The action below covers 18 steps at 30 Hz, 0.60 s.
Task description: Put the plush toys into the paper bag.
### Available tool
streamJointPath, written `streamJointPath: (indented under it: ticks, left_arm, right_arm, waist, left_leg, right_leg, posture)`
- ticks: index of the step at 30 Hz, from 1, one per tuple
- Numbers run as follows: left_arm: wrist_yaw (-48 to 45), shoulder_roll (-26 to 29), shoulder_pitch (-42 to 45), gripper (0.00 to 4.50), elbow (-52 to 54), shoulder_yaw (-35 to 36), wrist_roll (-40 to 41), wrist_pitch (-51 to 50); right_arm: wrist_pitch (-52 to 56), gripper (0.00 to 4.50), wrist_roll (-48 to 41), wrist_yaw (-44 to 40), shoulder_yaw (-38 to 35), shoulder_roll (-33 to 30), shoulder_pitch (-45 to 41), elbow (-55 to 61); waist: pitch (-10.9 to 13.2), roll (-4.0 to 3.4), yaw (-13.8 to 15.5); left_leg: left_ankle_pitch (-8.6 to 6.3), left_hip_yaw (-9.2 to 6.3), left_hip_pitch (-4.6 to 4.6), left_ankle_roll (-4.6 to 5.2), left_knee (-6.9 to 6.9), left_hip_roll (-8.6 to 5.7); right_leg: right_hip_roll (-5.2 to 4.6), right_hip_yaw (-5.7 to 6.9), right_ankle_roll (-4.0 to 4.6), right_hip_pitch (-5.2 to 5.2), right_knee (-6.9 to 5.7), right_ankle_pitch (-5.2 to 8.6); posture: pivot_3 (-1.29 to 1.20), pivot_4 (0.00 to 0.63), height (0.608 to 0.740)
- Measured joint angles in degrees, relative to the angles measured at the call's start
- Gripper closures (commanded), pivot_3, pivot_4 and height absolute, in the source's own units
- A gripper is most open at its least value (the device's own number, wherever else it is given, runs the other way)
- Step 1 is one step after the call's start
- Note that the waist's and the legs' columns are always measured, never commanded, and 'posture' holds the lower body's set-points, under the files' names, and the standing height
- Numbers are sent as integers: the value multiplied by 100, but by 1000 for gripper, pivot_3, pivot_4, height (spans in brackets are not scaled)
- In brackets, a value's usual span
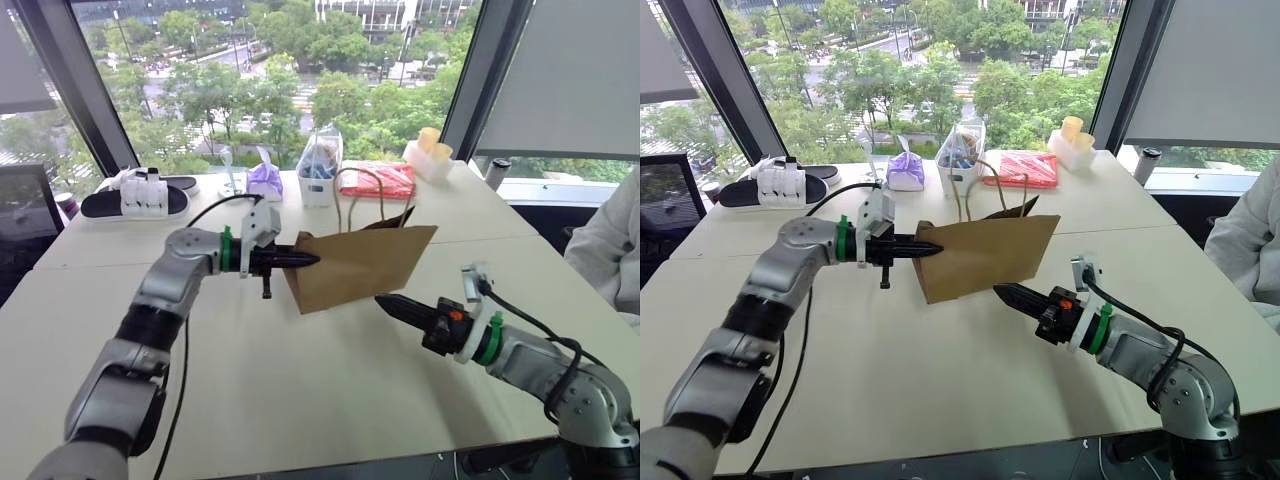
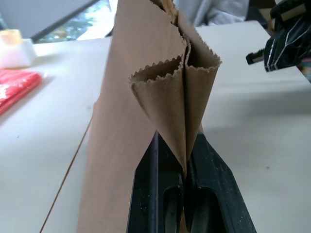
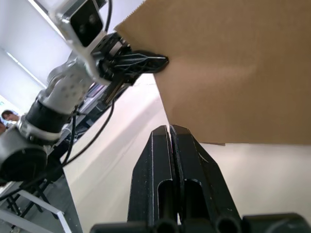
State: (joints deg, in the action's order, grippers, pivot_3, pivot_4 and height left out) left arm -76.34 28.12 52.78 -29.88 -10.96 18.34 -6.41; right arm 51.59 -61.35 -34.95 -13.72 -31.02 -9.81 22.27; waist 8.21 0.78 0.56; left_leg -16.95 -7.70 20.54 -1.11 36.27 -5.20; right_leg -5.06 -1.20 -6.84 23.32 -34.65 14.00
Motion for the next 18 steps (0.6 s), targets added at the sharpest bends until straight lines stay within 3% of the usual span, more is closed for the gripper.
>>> streamJointPath:
  ticks: [8, 11, 18]
  left_arm:
    - [-659, -767, 951, 4431, -2938, -127, -898, 1905]
    - [-770, -816, 1126, 3520, -3522, -148, -1173, 2157]
    - [-532, -799, 1276, 59, -3938, 133, -1386, 2334]
  right_arm:
    - [-183, 4500, -38, 264, -308, 13, 749, 435]
    - [-209, 4500, -78, 370, -297, 54, 896, 593]
    - [-298, 4500, -61, 425, -171, 67, 847, 657]
  waist:
    - [1, 5, 13]
    - [2, 6, 7]
    - [4, 9, 5]
  left_leg:
    - [-12, 3, 8, 22, 2, -3]
    - [-14, 2, 6, 26, 2, 0]
    - [-15, 2, 3, 28, 10, 0]
  right_leg:
    - [-7, 9, -2, -3, 15, -1]
    - [-1, 9, -3, -3, 10, -1]
    - [-1, 9, -4, 1, -14, 0]
  posture:
    - [0, 150, 740]
    - [0, 150, 740]
    - [0, 150, 740]
